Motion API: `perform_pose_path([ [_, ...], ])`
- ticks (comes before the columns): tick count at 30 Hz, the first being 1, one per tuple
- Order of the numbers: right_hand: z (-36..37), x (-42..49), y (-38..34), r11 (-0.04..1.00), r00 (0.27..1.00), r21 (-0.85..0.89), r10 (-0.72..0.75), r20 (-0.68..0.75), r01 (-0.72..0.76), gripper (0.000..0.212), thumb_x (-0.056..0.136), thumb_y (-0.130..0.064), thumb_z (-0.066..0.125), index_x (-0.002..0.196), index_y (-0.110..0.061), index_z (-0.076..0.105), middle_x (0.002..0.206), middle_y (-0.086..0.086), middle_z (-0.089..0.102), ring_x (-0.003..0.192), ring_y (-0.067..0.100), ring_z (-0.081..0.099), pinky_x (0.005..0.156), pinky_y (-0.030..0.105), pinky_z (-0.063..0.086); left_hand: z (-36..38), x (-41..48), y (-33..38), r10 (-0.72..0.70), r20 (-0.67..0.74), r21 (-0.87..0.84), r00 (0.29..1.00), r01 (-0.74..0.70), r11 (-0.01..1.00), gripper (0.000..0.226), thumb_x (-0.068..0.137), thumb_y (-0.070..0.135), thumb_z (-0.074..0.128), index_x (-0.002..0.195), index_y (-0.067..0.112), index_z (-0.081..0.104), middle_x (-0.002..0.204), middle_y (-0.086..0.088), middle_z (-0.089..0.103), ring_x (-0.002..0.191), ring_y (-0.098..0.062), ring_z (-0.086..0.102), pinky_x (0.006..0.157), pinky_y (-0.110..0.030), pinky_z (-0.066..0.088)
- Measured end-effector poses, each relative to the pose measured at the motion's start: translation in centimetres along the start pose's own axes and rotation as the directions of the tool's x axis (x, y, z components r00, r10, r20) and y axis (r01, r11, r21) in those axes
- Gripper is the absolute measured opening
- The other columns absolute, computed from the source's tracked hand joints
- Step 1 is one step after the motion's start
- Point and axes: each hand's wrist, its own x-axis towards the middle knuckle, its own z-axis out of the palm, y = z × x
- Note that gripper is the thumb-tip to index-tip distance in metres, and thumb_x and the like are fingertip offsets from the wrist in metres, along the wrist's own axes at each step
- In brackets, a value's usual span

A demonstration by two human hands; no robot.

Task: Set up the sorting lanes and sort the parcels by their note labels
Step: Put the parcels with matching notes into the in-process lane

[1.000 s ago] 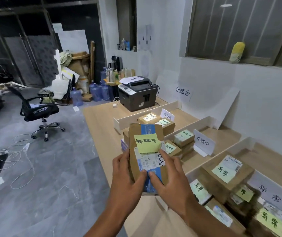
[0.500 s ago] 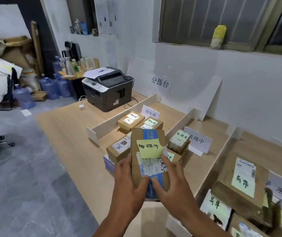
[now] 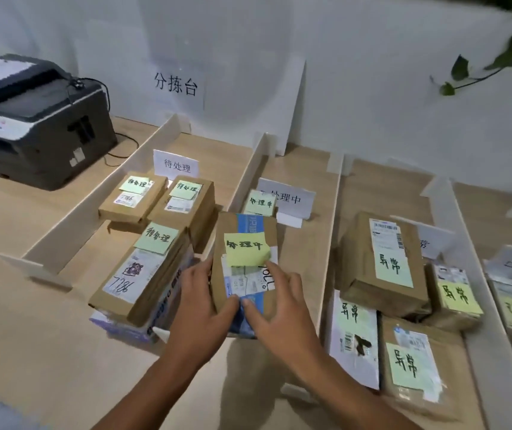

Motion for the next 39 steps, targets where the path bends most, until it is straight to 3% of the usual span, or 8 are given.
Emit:
perform_pose_path([
  [5,3.3,2.7,2.6,0.995,0.995,-0.017,0.094,-0.014,-0.094,0.076,0.088,-0.055,0.066,0.152,-0.032,0.031,0.130,-0.010,0.035,0.121,0.010,0.049,0.094,0.028,0.052,1.3,4.0,-3.6,-0.041,0.138,0.052,0.990,0.035,0.998,0.065,0.086,0.029,0.070,0.142,0.037,0.037,0.131,0.008,0.040,0.118,0.026,0.036,0.092,-0.004,0.037],
  [7,4.6,3.6,3.2,0.992,0.992,-0.023,0.119,-0.043,-0.120,0.072,0.090,-0.051,0.067,0.151,-0.031,0.034,0.130,-0.008,0.037,0.122,0.009,0.048,0.088,0.014,0.050,1.4,5.6,-5.0,-0.055,0.184,0.076,0.981,0.042,0.996,0.066,0.086,0.033,0.069,0.143,0.035,0.036,0.132,0.010,0.039,0.120,0.023,0.036,0.097,-0.019,0.042],
  [11,7.1,5.3,4.4,0.979,0.980,-0.050,0.196,-0.047,-0.198,0.070,0.092,-0.048,0.067,0.151,-0.031,0.034,0.128,-0.006,0.037,0.117,0.005,0.047,0.069,-0.006,0.037,2.2,8.1,-7.7,-0.097,0.258,0.080,0.961,0.079,0.994,0.066,0.082,0.045,0.063,0.141,0.037,0.034,0.129,0.017,0.035,0.124,0.012,0.039,0.098,-0.023,0.043],
  [17,9.4,5.9,5.3,0.961,0.969,-0.132,0.236,-0.076,-0.245,0.075,0.084,-0.068,0.047,0.150,-0.040,0.026,0.128,-0.006,0.034,0.116,0.012,0.053,0.091,0.031,0.057,3.7,9.1,-10.5,-0.117,0.288,0.040,0.950,0.110,0.993,0.069,0.081,0.040,0.063,0.143,0.023,0.039,0.123,0.020,0.033,0.118,0.026,0.031,0.086,0.006,0.031],
  [22,9.1,5.7,3.5,0.937,0.950,-0.158,0.306,-0.066,-0.313,0.076,0.087,-0.067,0.050,0.153,-0.041,0.024,0.132,-0.008,0.034,0.122,0.015,0.051,0.097,0.043,0.055,2.7,9.0,-10.0,-0.071,0.333,0.023,0.940,0.068,0.997,0.072,0.086,0.034,0.068,0.149,0.022,0.034,0.135,0.010,0.033,0.117,0.020,0.033,0.097,-0.002,0.028],
  [25,7.3,5.7,1.3,0.932,0.948,-0.185,0.291,-0.127,-0.311,0.073,0.089,-0.065,0.047,0.153,-0.040,0.023,0.134,-0.008,0.035,0.127,0.014,0.045,0.102,0.042,0.051,1.4,9.6,-8.2,0.050,0.338,0.060,0.940,-0.075,0.995,0.073,0.092,0.028,0.069,0.153,0.013,0.031,0.149,0.005,0.027,0.131,0.004,0.027,0.106,-0.004,0.019],
  [31,-1.4,4.6,-4.0,0.941,0.908,-0.220,0.158,-0.387,-0.257,0.066,0.094,-0.058,0.046,0.154,-0.032,0.032,0.144,-0.009,0.036,0.133,0.011,0.042,0.103,0.039,0.046,0.0,11.7,1.4,0.300,0.315,-0.045,0.901,-0.301,0.952,0.064,0.096,0.025,0.065,0.152,0.007,0.039,0.153,-0.007,0.033,0.145,-0.019,0.031,0.121,-0.038,0.029],
  [39,-15.9,-7.4,-6.7,0.912,0.698,-0.276,0.017,-0.716,-0.304,0.057,0.100,-0.043,0.053,0.151,-0.020,0.041,0.143,0.000,0.045,0.135,0.012,0.038,0.106,0.025,0.034,5.3,4.1,17.9,0.598,0.362,-0.397,0.715,-0.463,0.793,0.054,0.093,0.044,0.052,0.142,0.024,0.046,0.138,0.014,0.043,0.131,-0.002,0.042,0.108,-0.014,0.029],
])
